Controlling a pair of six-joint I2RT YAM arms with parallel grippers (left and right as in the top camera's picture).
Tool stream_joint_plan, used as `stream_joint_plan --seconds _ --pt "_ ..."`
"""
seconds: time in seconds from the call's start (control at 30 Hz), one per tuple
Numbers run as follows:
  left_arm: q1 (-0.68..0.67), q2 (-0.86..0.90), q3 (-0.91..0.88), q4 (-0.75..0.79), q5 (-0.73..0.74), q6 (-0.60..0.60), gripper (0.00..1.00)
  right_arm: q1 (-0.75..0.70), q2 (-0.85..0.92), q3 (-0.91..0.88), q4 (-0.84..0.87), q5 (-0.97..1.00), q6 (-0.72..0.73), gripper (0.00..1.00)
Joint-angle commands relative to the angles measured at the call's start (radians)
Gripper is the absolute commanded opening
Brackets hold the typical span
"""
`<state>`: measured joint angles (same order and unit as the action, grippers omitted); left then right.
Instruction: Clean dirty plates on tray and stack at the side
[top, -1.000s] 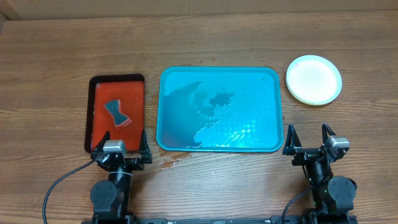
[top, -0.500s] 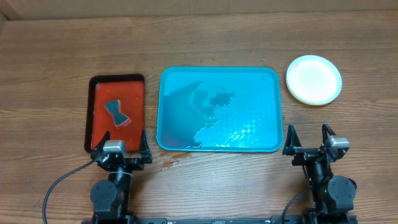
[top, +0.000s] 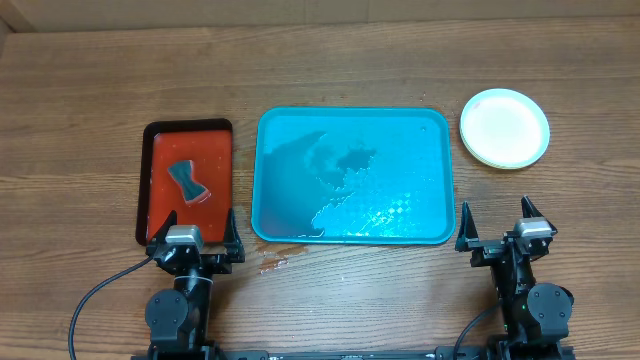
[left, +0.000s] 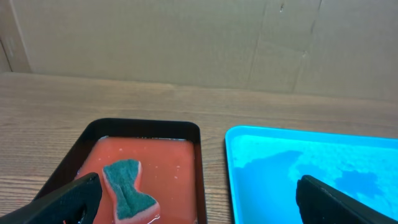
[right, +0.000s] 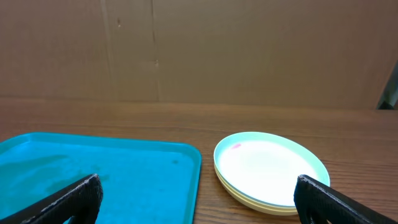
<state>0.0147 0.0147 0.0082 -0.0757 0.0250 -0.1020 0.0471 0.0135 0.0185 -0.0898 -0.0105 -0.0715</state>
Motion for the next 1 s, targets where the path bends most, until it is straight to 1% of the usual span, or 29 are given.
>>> stream_joint_plan --seconds 0.0,0.27,0.4,0.97 --pt "0.005 -0.011 -0.003 -0.002 -0.013 -0.013 1.0 -0.003 -0.011 -0.011 0.005 0.007 -0.007 1.0" --pt "0.005 -0.011 -0.003 -0.002 -0.013 -0.013 1.0 -0.003 -0.011 -0.011 0.006 0.01 -0.008 1.0" --pt "0.005 -0.011 -0.003 -0.002 -0.013 -0.014 1.0 -0.003 -0.011 -0.01 0.009 0.049 -0.008 1.0" --pt "0.005 -0.011 -0.003 -0.002 -0.013 -0.013 1.0 -0.003 -0.011 -0.01 0.009 0.047 -0.008 1.0"
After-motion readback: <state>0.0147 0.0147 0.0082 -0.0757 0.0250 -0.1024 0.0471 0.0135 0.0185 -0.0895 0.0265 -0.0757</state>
